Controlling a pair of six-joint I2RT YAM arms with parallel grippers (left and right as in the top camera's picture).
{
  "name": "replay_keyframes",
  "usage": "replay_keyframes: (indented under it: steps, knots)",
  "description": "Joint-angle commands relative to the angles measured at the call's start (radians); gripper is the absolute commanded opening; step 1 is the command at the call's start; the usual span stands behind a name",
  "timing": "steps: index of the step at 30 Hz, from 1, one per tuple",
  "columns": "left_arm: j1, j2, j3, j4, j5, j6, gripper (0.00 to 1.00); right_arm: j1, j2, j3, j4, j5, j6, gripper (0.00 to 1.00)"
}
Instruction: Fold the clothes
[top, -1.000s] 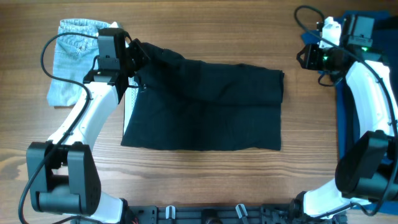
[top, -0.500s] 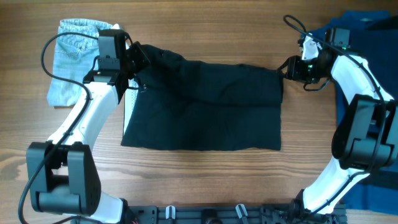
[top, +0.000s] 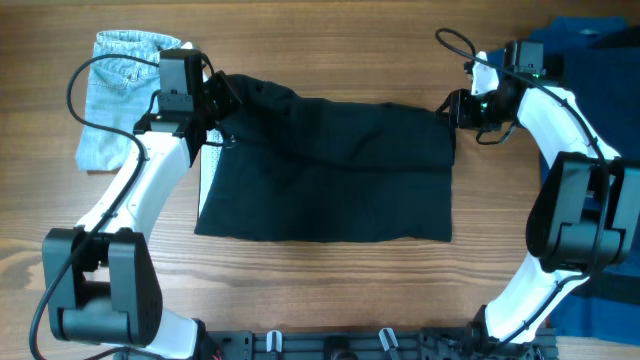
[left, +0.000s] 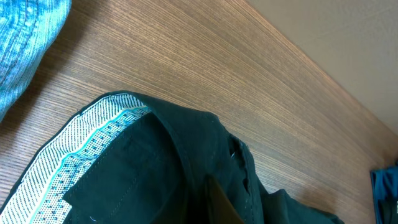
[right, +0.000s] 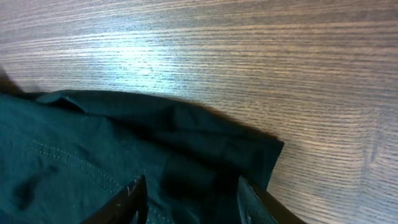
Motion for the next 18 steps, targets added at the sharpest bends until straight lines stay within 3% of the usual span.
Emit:
replay_keyframes:
  steps: [1, 11, 12, 15, 18]
  knots:
    - [-0.003, 0.005, 0.016, -0.001, -0.013, 0.023, 0.09, 0.009, 0.028, -0.011, 0.012, 0.017, 0.031, 0.48]
    - [-0.003, 0.005, 0.016, -0.001, -0.013, 0.023, 0.12, 0.026, 0.09, -0.011, 0.03, 0.017, 0.079, 0.46]
    - [-0.003, 0.005, 0.016, -0.001, -0.013, 0.023, 0.12, 0.026, 0.092, -0.011, 0.031, 0.018, 0.078, 0.42]
    - [-0.003, 0.005, 0.016, -0.001, -0.013, 0.023, 0.12, 0.026, 0.089, -0.01, 0.045, 0.013, 0.079, 0.15]
    - [-0.003, 0.005, 0.016, -0.001, -0.013, 0.023, 0.12, 0.026, 0.087, -0.003, 0.045, 0.013, 0.078, 0.08]
